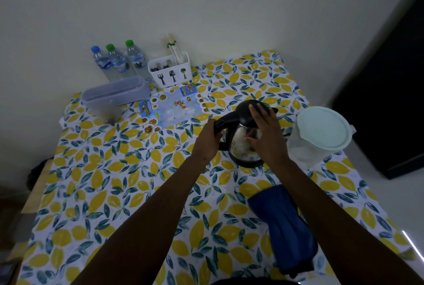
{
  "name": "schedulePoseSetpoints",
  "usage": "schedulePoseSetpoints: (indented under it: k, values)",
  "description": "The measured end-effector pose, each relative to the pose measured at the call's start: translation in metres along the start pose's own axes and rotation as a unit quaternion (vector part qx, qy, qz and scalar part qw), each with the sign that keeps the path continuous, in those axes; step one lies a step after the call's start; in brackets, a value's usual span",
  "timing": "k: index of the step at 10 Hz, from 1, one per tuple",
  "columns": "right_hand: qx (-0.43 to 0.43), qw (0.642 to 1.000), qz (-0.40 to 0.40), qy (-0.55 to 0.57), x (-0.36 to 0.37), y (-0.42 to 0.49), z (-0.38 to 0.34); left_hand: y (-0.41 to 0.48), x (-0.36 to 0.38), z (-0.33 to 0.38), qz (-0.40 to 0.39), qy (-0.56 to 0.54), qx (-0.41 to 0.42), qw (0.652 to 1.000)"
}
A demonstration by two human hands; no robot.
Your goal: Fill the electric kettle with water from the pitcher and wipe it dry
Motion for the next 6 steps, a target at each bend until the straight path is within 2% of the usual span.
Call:
schedulePoseSetpoints:
  k: [3, 5, 6]
  values:
    - [-0.003, 1.0, -0.015, -0.016, 0.001, -0.01, 0.006, -0.01, 0.011, -0.002, -0.03, -0.018, 0.005, 0.999]
    - [-0.008, 0.994, -0.003, -0.113, -0.001, -0.012, -0.007, -0.015, -0.007, 0.003, -0.039, 0.1, 0.003, 0.994]
    - [-0.046, 0.986, -0.01, -0.16, 0.0, -0.001, -0.022, -0.018, -0.035, 0.006, -0.001, 0.182, 0.035, 0.983]
Point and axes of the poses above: each hand's wrist, its own y-axis towards the middle knuckle, its own x-axis out of the palm, z = x × y, the point moved 7 cm from there along y, towards the middle knuckle, and after that the axes turned 6 degrees about y, right-handed, at the moved point
